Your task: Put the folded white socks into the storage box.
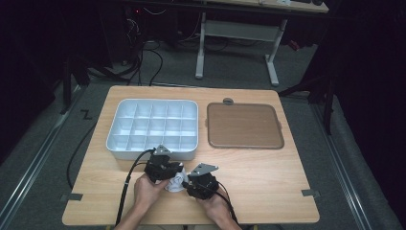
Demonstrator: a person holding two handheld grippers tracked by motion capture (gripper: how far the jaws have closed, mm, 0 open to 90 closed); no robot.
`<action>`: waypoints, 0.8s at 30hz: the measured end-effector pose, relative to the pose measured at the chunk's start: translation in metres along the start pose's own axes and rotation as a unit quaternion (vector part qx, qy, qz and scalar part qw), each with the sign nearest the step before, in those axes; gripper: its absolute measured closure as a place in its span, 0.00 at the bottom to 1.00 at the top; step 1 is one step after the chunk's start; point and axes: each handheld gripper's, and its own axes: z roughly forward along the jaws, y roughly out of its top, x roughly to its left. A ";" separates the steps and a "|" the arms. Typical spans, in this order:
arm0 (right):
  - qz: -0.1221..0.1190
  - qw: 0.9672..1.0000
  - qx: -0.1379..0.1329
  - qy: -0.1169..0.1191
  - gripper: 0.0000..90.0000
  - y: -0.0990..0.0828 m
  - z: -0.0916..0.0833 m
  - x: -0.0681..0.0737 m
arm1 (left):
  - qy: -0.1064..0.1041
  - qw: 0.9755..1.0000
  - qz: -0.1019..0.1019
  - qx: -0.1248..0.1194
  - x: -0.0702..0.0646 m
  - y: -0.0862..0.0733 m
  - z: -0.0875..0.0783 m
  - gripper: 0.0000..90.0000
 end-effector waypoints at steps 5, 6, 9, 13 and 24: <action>0.002 1.000 0.001 -0.011 0.68 0.000 -0.006 0.000 | -0.009 1.000 -0.002 -0.002 -0.003 0.001 -0.005 0.65; 0.002 1.000 0.000 -0.012 0.68 0.000 -0.007 -0.001 | -0.011 1.000 -0.006 -0.005 -0.004 0.003 -0.006 0.63; 0.010 1.000 -0.002 -0.009 0.67 -0.001 -0.011 -0.002 | -0.016 1.000 -0.008 -0.008 -0.005 0.004 -0.008 0.58; 0.015 1.000 -0.007 -0.010 0.67 -0.005 -0.017 -0.005 | -0.020 1.000 -0.005 -0.006 -0.005 0.003 -0.010 0.54; 0.020 1.000 -0.004 -0.011 0.79 -0.008 -0.029 -0.012 | -0.040 0.999 -0.015 -0.026 -0.008 0.011 -0.026 0.51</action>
